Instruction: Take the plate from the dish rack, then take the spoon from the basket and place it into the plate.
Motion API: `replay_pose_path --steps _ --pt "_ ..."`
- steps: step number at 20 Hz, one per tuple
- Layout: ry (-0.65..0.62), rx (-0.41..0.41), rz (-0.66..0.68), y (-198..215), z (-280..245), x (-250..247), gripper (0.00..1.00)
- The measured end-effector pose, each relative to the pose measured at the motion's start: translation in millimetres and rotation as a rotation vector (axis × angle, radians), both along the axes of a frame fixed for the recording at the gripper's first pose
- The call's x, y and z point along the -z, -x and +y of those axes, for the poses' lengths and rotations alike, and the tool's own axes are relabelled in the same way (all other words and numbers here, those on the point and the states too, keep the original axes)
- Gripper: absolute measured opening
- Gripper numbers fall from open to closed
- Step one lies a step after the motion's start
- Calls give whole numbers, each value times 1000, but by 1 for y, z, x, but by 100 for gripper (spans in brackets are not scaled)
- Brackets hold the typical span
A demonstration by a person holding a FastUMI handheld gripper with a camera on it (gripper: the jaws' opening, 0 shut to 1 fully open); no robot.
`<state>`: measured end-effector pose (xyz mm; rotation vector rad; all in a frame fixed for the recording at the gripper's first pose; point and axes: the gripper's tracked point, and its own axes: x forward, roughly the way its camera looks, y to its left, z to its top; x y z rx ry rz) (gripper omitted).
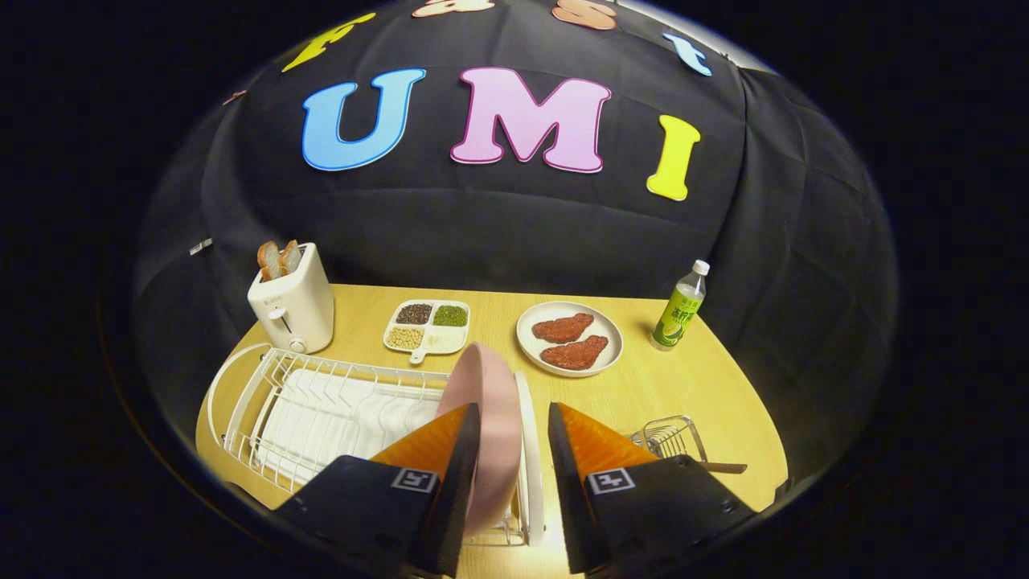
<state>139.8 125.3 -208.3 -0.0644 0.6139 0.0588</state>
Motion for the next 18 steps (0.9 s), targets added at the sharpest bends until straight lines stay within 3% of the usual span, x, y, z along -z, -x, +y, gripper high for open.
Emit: replay_pose_path --steps 5,18 --pt "-130 60 134 5 18 21 32" --pt "139 30 -59 -6 27 -21 27"
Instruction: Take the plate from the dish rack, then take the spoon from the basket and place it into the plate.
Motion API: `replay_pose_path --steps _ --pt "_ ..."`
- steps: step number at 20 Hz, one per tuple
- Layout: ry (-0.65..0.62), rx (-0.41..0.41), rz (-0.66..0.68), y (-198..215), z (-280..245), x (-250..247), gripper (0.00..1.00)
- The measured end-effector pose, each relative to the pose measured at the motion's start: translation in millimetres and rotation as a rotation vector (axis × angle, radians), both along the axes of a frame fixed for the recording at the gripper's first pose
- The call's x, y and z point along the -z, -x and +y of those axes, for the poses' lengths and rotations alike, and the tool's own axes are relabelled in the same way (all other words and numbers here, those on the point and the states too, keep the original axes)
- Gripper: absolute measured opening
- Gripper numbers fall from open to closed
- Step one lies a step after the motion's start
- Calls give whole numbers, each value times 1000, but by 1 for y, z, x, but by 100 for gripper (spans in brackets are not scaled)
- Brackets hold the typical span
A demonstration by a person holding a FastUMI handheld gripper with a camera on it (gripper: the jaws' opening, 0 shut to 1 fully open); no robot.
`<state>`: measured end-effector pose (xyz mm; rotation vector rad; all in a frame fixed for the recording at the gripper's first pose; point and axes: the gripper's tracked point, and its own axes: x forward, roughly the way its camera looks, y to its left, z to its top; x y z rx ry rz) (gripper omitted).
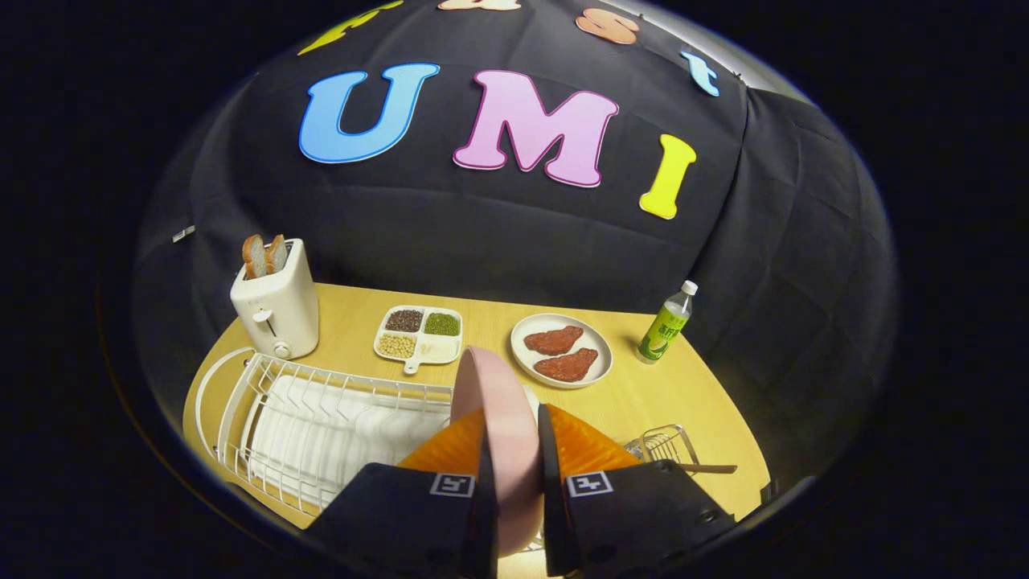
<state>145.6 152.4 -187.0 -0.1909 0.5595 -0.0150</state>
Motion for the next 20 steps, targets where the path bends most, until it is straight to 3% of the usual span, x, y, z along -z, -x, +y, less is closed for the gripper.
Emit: replay_pose_path --steps 5,9,20 --pt "3 53 -27 -7 -26 -16 24" --pt "-23 11 14 -6 -29 -2 19" --pt "-293 -35 65 50 -74 -20 18"
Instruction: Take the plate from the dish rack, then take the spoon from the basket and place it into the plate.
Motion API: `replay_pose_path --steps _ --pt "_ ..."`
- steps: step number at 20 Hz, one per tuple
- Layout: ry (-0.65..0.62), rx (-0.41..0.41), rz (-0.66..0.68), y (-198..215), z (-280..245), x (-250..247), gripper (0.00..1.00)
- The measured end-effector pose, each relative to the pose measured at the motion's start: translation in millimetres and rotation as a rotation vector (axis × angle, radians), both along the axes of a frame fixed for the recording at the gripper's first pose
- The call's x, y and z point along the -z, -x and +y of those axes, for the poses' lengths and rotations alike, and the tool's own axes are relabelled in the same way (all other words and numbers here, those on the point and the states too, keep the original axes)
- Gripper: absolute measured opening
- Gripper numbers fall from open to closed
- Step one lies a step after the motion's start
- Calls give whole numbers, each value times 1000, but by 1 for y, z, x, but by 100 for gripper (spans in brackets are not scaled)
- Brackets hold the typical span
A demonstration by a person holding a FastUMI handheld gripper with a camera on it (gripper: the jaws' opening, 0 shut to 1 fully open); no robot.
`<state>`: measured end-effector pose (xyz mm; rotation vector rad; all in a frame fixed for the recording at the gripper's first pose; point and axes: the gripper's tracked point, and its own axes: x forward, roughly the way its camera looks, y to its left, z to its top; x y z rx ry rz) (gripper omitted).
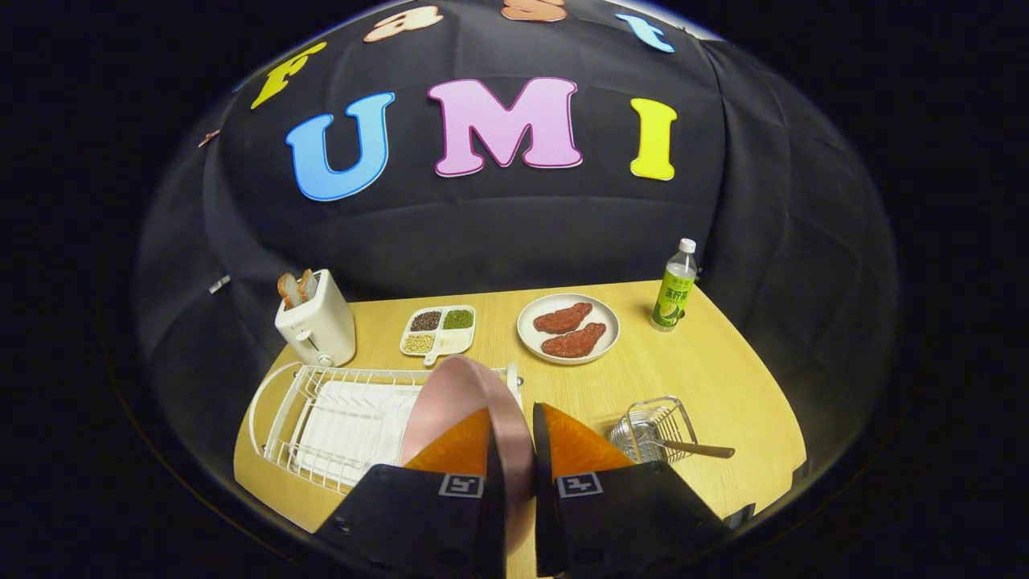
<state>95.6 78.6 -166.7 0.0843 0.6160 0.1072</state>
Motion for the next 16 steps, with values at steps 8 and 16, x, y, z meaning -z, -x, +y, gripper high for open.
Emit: replay_pose_path --steps 8,16 --pt "-160 -51 37 67 -66 -5 18" --pt "-276 -163 193 116 -131 58 18"
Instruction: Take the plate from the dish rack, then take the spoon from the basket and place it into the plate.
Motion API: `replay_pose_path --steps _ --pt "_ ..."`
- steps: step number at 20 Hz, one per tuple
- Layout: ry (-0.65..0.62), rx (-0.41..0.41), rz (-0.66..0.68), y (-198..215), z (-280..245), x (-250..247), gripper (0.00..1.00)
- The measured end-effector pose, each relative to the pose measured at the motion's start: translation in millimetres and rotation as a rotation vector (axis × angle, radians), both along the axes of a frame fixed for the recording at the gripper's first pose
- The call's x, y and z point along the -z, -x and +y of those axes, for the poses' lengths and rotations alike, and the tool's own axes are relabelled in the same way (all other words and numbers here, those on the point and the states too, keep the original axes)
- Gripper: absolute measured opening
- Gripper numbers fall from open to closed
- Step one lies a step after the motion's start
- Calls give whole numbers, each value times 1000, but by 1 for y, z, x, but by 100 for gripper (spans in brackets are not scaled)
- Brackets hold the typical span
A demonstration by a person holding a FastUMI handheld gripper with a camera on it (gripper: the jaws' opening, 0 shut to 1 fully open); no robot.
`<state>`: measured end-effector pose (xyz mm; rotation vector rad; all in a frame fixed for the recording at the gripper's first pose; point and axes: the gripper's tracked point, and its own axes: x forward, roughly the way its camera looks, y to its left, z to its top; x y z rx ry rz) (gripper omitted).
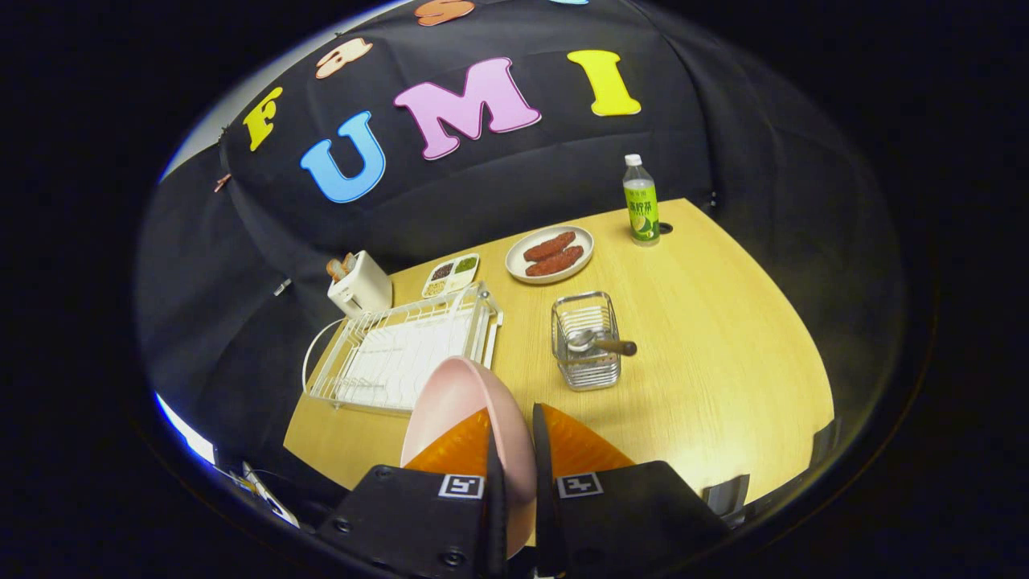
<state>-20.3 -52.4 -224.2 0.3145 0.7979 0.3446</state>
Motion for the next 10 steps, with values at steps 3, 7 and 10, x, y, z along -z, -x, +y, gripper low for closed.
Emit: replay_pose_path --steps 3,7,10 --pt "-7 -48 50 4 -11 43 18" --pt "-73 -64 133 -2 -6 91 19" --pt "-95 -79 169 -6 -4 113 19"
